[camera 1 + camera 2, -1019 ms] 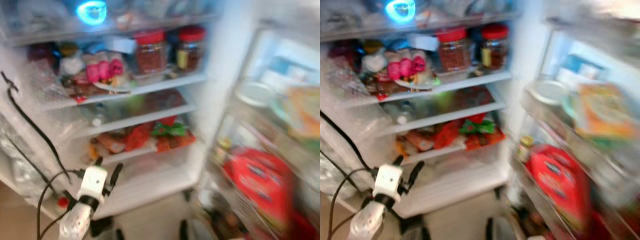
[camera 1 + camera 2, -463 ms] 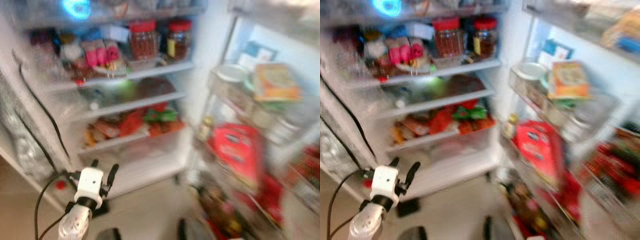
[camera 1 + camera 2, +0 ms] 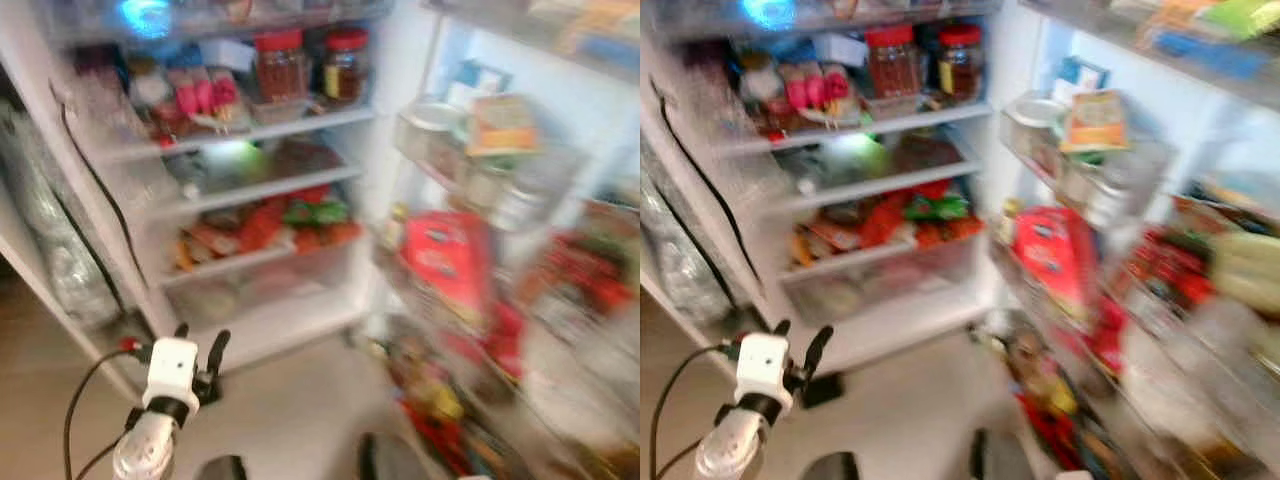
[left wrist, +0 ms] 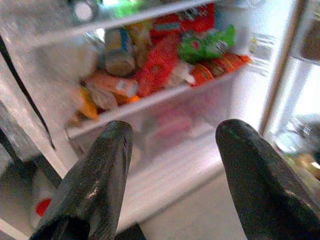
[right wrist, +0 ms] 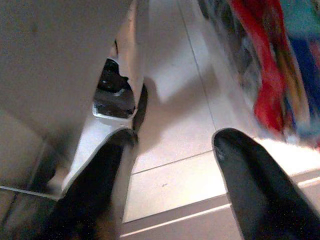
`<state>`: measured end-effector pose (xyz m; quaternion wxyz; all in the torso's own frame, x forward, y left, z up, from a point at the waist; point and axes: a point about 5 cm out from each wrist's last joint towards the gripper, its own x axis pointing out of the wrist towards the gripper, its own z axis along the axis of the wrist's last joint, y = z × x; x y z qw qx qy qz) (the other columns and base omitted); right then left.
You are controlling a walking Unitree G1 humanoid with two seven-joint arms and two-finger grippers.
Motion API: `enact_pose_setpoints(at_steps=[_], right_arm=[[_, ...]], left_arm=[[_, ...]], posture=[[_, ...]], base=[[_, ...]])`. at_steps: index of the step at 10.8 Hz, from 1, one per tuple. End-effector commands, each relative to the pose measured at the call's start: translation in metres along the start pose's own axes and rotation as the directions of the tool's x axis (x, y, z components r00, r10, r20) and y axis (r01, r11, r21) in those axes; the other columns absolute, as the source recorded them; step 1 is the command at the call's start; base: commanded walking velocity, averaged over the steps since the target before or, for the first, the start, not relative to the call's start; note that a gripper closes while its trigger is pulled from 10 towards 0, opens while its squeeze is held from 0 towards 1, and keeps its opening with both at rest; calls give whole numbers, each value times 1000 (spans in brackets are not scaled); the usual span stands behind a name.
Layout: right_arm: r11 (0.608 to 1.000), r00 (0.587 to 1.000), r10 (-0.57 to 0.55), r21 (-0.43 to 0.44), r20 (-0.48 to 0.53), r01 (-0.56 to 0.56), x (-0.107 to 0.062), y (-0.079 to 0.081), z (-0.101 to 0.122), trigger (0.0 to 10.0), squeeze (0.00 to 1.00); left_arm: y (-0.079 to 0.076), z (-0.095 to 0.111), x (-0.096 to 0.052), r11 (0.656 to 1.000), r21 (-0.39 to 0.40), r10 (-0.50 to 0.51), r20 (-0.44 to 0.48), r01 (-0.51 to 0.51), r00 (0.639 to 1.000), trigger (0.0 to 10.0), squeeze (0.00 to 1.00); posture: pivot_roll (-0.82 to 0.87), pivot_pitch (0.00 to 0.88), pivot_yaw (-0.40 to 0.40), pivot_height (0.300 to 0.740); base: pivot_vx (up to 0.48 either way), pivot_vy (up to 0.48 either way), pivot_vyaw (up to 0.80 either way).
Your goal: Restocking fridge
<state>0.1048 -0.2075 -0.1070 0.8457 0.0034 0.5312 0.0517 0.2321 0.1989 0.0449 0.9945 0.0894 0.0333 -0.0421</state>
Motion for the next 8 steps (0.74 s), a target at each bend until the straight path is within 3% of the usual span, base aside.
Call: enact_pose_setpoints(at_steps=[1,5,8], right_arm=[[1000,1000,3,0,-7,-3,0,1,-2,10000,0],[1000,1000,2,2,-6,-2,0,1,-3,10000,0],[1000,1000,-2,6,-8,2,0,2,-4,10000,0]], left_arm=[[2,-1,2,1000,-17,12,-6,-12,1000,10000,0],[10,-20,1,991,-85,89,-113,-99,990,10000,0],[9,-22,5,989,-104,91,-122,-104,988,10000,0]], posture=[[-146,0,-26,619],[-150,0,-22,619],[-151,0,-20,619]], base=[[-300,0,0],[-75,0,0],[0,94,0]])
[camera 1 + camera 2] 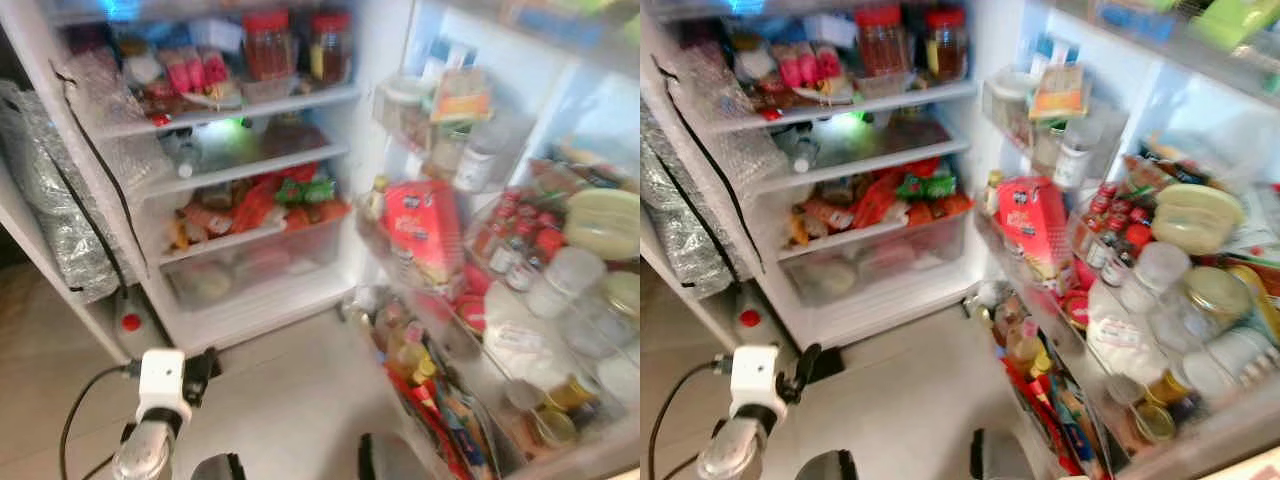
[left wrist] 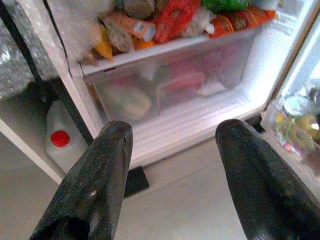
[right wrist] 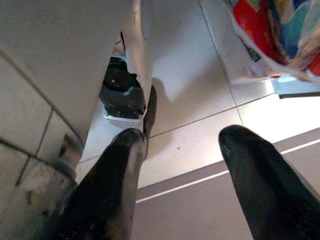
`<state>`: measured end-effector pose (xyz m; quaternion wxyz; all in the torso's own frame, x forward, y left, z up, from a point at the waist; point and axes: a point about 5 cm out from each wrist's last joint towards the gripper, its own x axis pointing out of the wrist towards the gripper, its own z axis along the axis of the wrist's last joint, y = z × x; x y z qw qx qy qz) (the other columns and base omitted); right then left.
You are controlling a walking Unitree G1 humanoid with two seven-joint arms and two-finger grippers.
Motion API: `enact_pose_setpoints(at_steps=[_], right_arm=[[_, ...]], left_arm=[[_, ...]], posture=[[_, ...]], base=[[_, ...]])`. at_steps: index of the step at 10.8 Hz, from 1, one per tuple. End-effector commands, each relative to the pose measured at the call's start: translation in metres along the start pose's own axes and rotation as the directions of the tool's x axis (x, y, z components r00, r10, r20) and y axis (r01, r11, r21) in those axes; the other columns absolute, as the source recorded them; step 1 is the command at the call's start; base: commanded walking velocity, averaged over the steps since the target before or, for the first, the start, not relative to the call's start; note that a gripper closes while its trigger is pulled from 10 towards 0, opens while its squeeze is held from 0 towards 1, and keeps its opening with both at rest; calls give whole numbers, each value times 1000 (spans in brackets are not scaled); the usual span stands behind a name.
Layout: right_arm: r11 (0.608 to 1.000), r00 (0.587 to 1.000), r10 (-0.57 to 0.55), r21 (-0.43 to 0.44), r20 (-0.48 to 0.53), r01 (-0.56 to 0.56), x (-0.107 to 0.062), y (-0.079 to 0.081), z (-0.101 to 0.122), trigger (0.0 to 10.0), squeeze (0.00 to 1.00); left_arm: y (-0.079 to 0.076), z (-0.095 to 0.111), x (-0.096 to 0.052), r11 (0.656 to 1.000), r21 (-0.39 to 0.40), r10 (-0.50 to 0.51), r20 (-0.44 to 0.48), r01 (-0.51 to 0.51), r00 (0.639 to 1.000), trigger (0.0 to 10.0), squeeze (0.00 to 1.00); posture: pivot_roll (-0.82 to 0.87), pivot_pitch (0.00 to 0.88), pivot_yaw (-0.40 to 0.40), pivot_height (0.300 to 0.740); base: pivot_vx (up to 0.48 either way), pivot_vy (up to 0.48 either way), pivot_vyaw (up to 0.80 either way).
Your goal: Restocking fridge
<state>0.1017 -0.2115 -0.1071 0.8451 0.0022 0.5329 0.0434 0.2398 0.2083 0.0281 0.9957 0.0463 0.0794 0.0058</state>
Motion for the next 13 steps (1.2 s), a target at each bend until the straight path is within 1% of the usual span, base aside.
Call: enact_pose_setpoints(at_steps=[1,11,12,13], right_arm=[[1000,1000,14,-1,-4,-14,1,5,0,10000,0],[1000,1000,4,13,0,-4,2,6,1,10000,0],[1000,1000,-2,14,1,2,2,6,1,10000,0],[1000,1000,-7,17,2,7,2,6,1,10000,0]], left_arm=[[3,-5,-2,1000,-16,14,-22,-14,1000,10000,0],[6,-2,2,1000,-12,19,-16,-20,1000,10000,0],[6,-3,2,1000,-20,24,-19,-24,1000,10000,0],[8,-7,4,998,-50,32,-50,-34,998,10000,0]], posture=[[-148,0,-21,619],[-147,0,-14,619],[-146,0,-12,619],[-146,0,-11,619]], base=[[0,281,0],[0,400,0],[0,266,0],[0,0,0]])
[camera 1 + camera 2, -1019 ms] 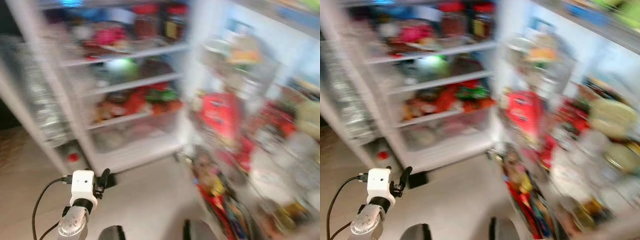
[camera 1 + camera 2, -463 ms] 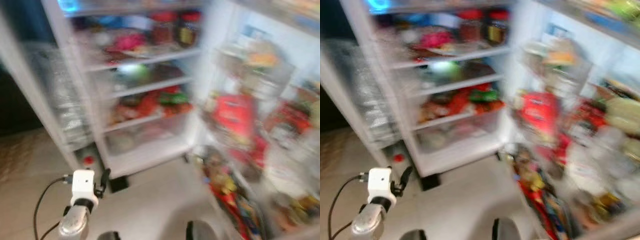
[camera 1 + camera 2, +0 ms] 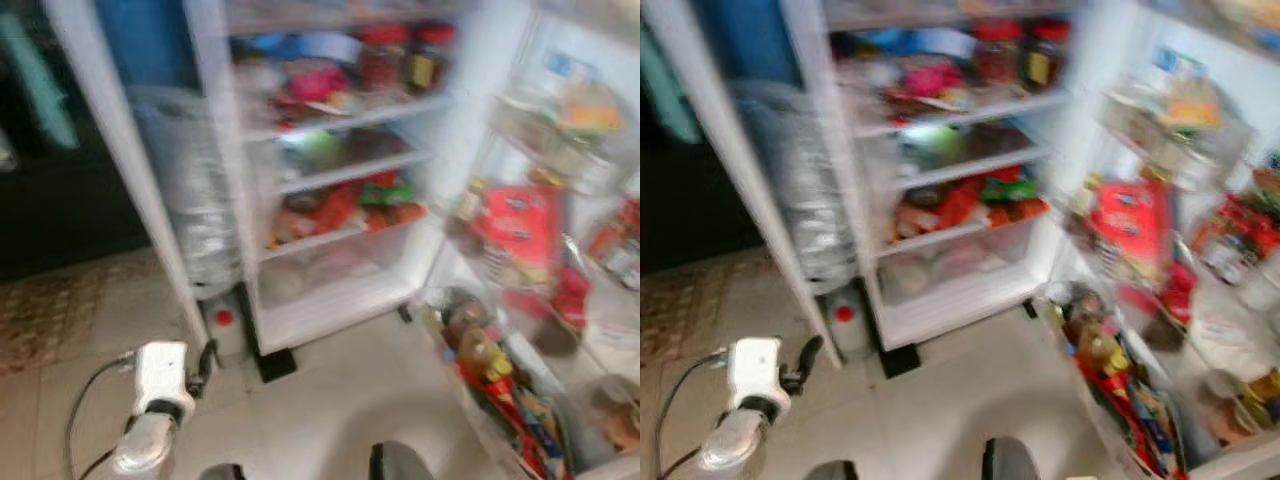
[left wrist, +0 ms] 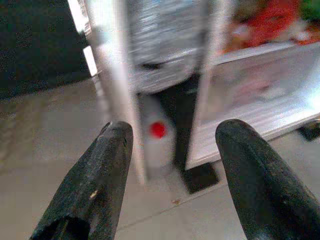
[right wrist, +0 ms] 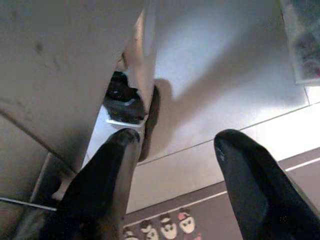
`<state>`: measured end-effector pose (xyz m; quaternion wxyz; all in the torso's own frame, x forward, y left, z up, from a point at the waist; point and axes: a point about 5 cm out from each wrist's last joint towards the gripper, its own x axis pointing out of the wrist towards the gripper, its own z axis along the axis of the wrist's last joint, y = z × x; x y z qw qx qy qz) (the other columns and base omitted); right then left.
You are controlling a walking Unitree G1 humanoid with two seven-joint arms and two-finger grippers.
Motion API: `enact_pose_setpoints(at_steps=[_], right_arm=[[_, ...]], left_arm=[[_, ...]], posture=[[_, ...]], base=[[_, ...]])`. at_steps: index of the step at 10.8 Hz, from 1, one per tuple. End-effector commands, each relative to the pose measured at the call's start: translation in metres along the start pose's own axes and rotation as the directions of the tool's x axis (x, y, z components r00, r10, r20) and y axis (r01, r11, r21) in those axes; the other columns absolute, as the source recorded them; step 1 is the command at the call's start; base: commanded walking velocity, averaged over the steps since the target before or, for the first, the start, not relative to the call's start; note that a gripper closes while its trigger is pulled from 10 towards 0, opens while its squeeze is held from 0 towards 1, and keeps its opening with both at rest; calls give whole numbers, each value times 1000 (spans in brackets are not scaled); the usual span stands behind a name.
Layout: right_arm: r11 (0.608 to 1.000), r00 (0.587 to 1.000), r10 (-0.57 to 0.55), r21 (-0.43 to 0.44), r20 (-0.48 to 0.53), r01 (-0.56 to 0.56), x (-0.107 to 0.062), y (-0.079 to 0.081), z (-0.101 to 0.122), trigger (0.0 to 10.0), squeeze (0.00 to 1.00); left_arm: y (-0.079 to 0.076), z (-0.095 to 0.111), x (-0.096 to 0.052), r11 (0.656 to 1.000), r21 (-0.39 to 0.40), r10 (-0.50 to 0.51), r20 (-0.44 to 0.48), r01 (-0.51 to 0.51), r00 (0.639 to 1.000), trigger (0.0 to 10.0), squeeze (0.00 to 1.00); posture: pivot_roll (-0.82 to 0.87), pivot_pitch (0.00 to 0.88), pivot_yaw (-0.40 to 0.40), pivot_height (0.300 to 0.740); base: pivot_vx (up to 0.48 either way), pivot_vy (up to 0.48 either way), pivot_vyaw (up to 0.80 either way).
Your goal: Restocking fridge
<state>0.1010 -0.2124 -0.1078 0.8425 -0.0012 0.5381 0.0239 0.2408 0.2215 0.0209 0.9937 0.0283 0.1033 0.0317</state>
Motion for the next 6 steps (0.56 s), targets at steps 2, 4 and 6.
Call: enact_pose_setpoints(at_steps=[2,4,6], right_arm=[[1000,1000,16,-5,2,-16,2,6,1,10000,0],[1000,1000,18,-4,6,-18,2,7,2,10000,0],[1000,1000,18,-13,7,-18,2,7,2,10000,0]], left_arm=[[-4,-7,4,1000,-22,-10,-52,8,999,10000,0],[-5,-13,8,1000,-30,-10,-101,7,995,10000,0],[-4,-16,11,999,-41,-4,-121,-1,993,10000,0]], posture=[[-145,0,-9,619],[-147,0,-8,619],[-148,0,-5,657]], base=[[0,0,0],[0,0,0],[0,0,0]])
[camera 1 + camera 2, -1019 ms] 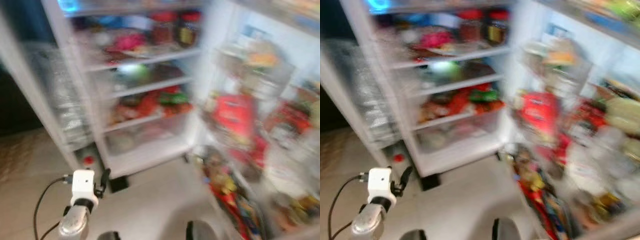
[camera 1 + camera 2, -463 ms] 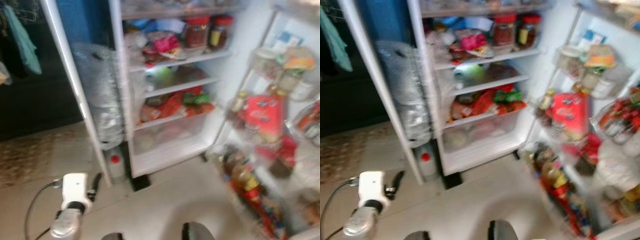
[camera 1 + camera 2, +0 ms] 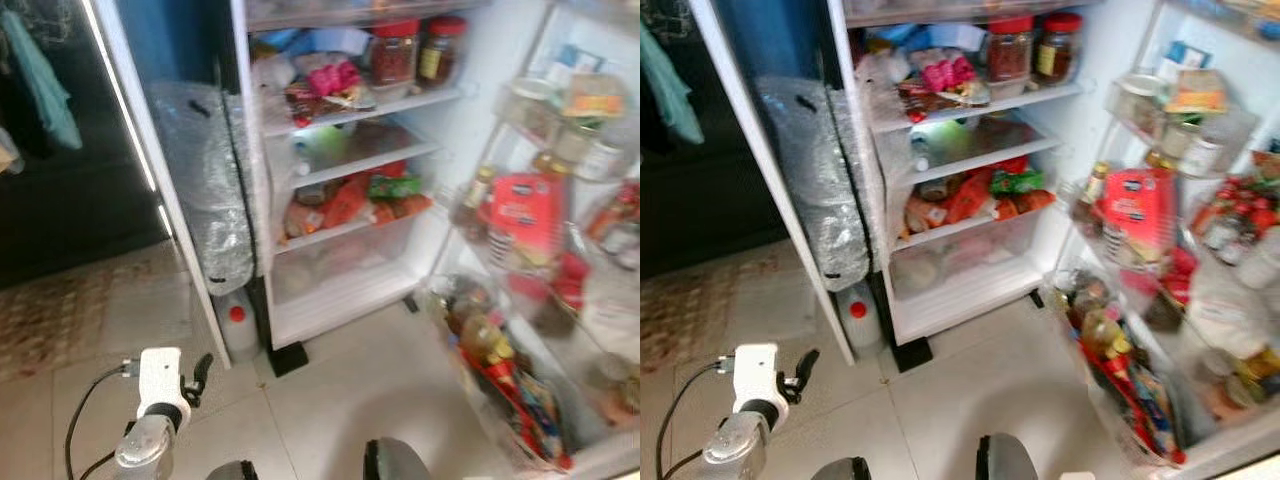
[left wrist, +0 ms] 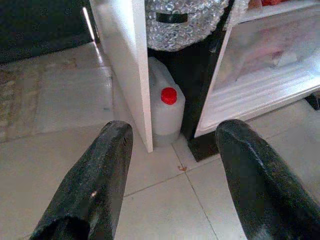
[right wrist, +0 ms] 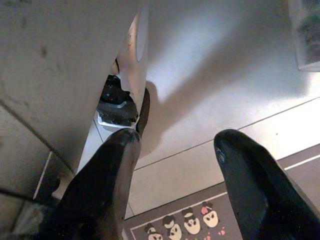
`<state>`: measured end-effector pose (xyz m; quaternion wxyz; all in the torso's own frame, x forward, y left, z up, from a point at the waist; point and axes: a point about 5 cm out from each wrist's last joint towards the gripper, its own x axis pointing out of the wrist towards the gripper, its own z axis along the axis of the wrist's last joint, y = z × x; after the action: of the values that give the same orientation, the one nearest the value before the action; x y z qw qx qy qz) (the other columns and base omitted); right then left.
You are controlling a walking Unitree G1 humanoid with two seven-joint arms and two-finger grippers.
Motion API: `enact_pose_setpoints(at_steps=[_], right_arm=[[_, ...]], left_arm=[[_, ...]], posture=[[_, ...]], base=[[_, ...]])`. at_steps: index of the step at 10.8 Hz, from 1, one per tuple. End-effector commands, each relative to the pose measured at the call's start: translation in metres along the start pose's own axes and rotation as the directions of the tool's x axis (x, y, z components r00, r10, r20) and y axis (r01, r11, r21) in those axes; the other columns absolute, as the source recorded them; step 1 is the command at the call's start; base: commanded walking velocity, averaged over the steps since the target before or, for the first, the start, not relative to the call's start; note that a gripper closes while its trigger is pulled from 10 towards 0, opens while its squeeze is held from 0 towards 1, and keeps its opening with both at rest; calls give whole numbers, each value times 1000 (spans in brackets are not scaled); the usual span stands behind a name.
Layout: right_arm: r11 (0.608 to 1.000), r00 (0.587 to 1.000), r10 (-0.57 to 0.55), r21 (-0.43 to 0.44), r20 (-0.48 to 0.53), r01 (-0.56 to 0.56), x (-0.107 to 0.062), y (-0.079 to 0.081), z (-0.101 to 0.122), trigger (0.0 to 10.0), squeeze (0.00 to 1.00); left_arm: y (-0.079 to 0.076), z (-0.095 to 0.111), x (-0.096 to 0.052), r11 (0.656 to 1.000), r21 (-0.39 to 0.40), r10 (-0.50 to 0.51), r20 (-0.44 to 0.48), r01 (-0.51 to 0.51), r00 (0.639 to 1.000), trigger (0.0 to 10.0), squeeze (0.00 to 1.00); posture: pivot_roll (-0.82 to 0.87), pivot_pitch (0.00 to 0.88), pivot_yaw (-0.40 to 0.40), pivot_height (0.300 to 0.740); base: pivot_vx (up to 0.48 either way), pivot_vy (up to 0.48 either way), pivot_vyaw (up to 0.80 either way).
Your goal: Restocking fridge
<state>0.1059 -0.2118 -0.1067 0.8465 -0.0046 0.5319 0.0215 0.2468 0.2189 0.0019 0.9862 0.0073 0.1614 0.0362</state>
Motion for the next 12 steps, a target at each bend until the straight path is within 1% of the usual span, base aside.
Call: enact_pose_setpoints(at_steps=[1,5,6,7,8,9,11,12], right_arm=[[1000,1000,24,-8,-9,-25,1,8,-3,10000,0],[1000,1000,25,-11,-15,-25,1,8,-4,10000,0],[1000,1000,25,-11,-15,-25,1,8,-3,10000,0],[1000,1000,26,-11,-17,-27,1,8,-3,10000,0],[1000,999,28,-11,-18,-28,1,8,-3,10000,0],[1000,999,27,-13,-20,-27,1,8,-3,10000,0],[1000,1000,-4,2,-28,4,1,6,-3,10000,0],[1000,1000,-2,4,-26,2,1,6,-3,10000,0]], left_arm=[[2,-2,1,1000,-11,8,-21,-9,1000,10000,0],[5,-8,3,1000,-19,16,-47,-17,999,10000,0],[5,-9,3,1000,-20,19,-50,-20,999,10000,0],[7,-12,4,999,-25,29,-73,-31,997,10000,0],[7,-15,4,998,-44,37,-92,-41,995,10000,0],[9,-20,4,996,-60,51,-130,-59,990,10000,0],[8,-33,4,996,-64,53,-220,-69,974,10000,0],[7,-36,4,997,-49,51,-250,-65,967,10000,0]], posture=[[-151,0,-1,682],[-152,0,3,732],[-153,0,2,737],[-151,0,0,740],[-149,0,-1,740],[-148,0,-2,740],[-148,0,-2,740],[-145,0,-3,740]], base=[[0,0,0],[0,0,0],[0,0,0],[0,0,0],[0,0,0],[0,0,0],[0,0,0],[0,0,0]])
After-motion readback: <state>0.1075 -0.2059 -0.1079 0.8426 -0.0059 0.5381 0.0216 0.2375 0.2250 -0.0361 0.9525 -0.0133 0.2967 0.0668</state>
